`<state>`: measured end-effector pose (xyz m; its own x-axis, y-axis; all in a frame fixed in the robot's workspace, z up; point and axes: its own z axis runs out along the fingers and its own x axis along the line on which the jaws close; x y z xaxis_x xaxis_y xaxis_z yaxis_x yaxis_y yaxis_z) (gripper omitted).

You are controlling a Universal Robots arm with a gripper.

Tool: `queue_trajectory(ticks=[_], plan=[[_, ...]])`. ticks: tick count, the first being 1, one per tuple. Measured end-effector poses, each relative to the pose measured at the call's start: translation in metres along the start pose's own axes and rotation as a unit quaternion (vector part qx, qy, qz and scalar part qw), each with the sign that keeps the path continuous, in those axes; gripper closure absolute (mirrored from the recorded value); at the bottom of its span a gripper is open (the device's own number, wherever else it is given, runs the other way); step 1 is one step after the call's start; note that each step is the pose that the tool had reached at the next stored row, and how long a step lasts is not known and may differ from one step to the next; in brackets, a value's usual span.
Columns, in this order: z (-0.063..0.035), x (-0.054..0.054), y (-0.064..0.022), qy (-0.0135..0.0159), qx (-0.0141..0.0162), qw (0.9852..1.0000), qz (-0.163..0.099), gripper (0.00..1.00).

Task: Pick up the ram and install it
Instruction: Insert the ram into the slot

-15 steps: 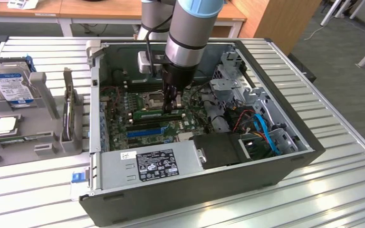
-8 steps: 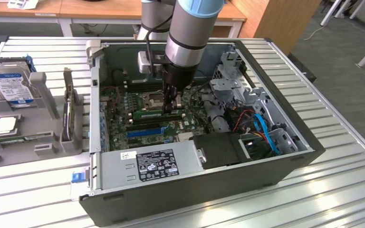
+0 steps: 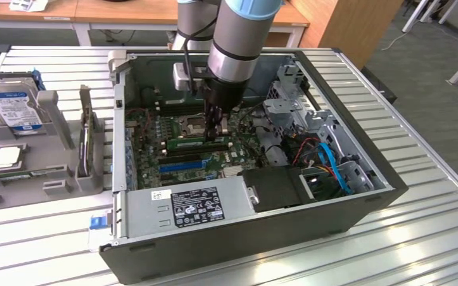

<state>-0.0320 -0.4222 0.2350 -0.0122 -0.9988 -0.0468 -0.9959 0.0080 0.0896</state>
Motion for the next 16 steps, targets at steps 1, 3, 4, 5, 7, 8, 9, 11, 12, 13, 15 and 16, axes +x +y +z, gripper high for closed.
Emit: queue_trajectory(ticks=[1,3,4,5,7,8,9,11,12,13,15,16], plan=[[0.0000,0.0000,0.0000,0.0000,0.0000,1.0000,0.000,0.88],[-0.0001,0.0001,0.0000,0.0001,-0.0001,1.0000,0.000,0.88],[-0.0001,0.0000,0.0000,0.0001,-0.0001,1.0000,0.000,0.88],[-0.0001,0.0000,0.0001,0.0001,-0.0001,1.0000,0.000,0.88],[-0.0001,0.0000,0.0000,0.0001,0.0005,1.0000,0.000,0.88],[-0.0001,0.0000,-0.0001,0.0001,0.0010,1.0000,0.000,0.88],[-0.0001,0.0000,-0.0001,0.0001,0.0015,1.0000,0.000,0.88],[-0.0001,0.0000,0.0000,0.0001,0.0020,1.0000,0.000,0.88],[-0.0001,0.0000,0.0000,0.0001,0.0024,1.0000,0.000,0.88],[-0.0001,0.0000,0.0000,0.0001,0.0028,1.0000,-0.001,0.88],[-0.0001,0.0000,0.0000,0.0002,0.0036,1.0000,-0.001,0.88],[-0.0001,0.0000,0.0000,0.0003,0.0041,1.0000,-0.002,0.88]])
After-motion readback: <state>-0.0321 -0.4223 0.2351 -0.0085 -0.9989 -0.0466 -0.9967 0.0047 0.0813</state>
